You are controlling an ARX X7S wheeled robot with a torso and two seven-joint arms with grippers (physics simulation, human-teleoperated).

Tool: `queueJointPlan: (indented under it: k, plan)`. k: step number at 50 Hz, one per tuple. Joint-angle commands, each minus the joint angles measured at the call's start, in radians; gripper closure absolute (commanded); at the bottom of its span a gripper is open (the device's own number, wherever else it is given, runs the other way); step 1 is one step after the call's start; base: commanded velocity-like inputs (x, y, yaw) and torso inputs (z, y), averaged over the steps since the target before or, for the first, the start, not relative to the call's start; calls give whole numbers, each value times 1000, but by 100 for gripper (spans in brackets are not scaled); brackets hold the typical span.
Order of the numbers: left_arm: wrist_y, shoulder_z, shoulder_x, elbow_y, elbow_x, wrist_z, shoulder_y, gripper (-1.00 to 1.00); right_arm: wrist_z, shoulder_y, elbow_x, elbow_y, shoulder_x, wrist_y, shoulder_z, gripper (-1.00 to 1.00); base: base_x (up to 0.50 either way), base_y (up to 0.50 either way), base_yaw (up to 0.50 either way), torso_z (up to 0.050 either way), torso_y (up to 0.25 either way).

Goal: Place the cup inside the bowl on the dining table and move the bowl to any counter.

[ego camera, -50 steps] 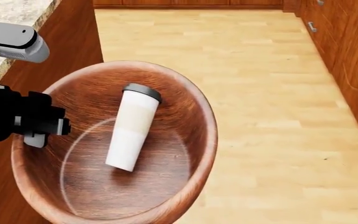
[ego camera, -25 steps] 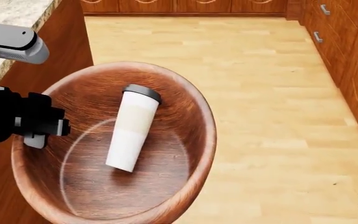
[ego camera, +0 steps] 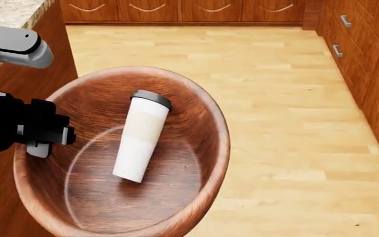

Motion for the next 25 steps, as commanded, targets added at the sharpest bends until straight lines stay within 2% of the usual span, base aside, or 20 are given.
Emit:
queueJointPlan:
  k: [1, 12, 25]
  plan:
    - [20, -5, -8, -14, 14, 23, -6, 100, -7, -10, -13, -7, -4, 4, 4, -100, 500, -180, 0, 0, 0]
    - [24, -2, -7, -13, 15, 27, -8, 100, -11, -5, -27, -3, -2, -7, 0, -100, 500, -123, 0, 0, 2]
    - [21, 4, -16, -14, 21, 37, -11, 100, -28, -20, -47, -1, -6, -10, 3, -100, 500, -23, 0, 0, 2]
